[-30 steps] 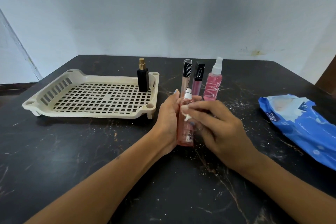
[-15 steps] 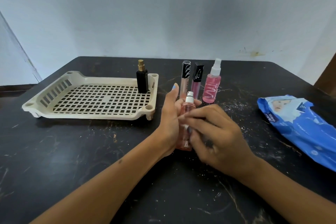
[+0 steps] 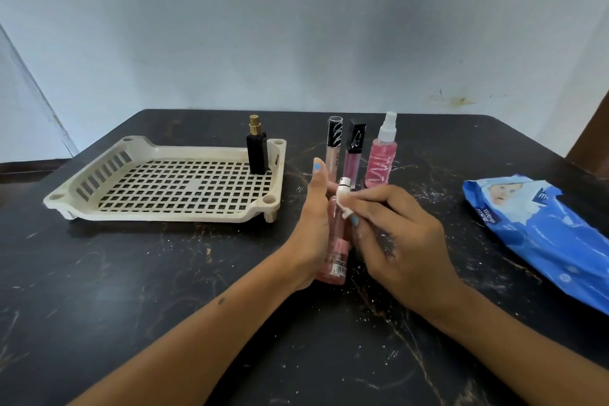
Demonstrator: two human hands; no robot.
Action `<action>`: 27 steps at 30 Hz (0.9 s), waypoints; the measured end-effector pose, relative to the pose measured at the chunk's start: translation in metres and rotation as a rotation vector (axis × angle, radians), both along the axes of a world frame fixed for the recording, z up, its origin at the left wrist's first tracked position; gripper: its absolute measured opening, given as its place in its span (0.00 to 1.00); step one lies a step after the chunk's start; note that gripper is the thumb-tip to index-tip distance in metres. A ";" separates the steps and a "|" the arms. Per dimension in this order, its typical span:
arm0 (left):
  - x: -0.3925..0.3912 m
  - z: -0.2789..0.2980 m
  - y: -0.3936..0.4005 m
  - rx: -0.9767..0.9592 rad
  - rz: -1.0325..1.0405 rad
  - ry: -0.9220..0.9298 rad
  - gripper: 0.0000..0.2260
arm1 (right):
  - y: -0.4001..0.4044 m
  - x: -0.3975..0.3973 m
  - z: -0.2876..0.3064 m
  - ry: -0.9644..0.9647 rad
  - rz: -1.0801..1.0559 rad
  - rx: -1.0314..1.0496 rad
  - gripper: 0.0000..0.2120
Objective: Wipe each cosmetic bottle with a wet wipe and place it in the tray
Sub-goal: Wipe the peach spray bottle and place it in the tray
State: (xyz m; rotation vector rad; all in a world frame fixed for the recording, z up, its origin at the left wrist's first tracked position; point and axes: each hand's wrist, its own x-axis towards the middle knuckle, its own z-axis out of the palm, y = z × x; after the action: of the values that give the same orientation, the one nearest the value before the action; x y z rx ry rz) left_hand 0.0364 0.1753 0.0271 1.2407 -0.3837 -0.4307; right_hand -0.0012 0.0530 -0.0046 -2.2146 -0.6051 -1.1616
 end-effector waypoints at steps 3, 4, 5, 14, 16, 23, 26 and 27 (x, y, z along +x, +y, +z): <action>0.006 -0.001 0.000 -0.054 0.125 0.115 0.25 | 0.006 -0.008 0.002 -0.040 0.102 -0.125 0.10; 0.007 -0.001 0.001 -0.063 0.162 0.146 0.21 | 0.009 -0.011 0.003 -0.063 0.141 -0.177 0.09; 0.007 -0.001 0.000 -0.064 0.180 0.170 0.18 | 0.011 -0.013 0.004 -0.082 0.175 -0.222 0.08; 0.011 -0.010 0.000 -0.068 0.149 0.199 0.07 | 0.003 -0.001 -0.001 -0.031 0.032 -0.021 0.11; 0.012 -0.007 -0.001 -0.111 0.152 0.177 0.08 | 0.000 0.002 -0.001 -0.003 0.001 0.036 0.12; 0.014 -0.002 0.002 -0.109 0.205 0.182 0.11 | 0.003 -0.006 0.002 -0.066 0.130 -0.079 0.07; 0.015 -0.001 0.002 -0.134 0.209 0.200 0.10 | 0.008 -0.007 0.001 -0.083 0.170 -0.129 0.06; 0.013 -0.001 0.002 -0.129 0.194 0.195 0.10 | 0.007 -0.006 0.000 -0.081 0.157 -0.104 0.07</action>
State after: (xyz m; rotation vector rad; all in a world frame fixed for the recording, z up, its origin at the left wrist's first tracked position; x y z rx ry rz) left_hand 0.0499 0.1770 0.0261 1.0882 -0.1211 -0.3505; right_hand -0.0068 0.0599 -0.0043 -2.1689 -0.8756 -1.1662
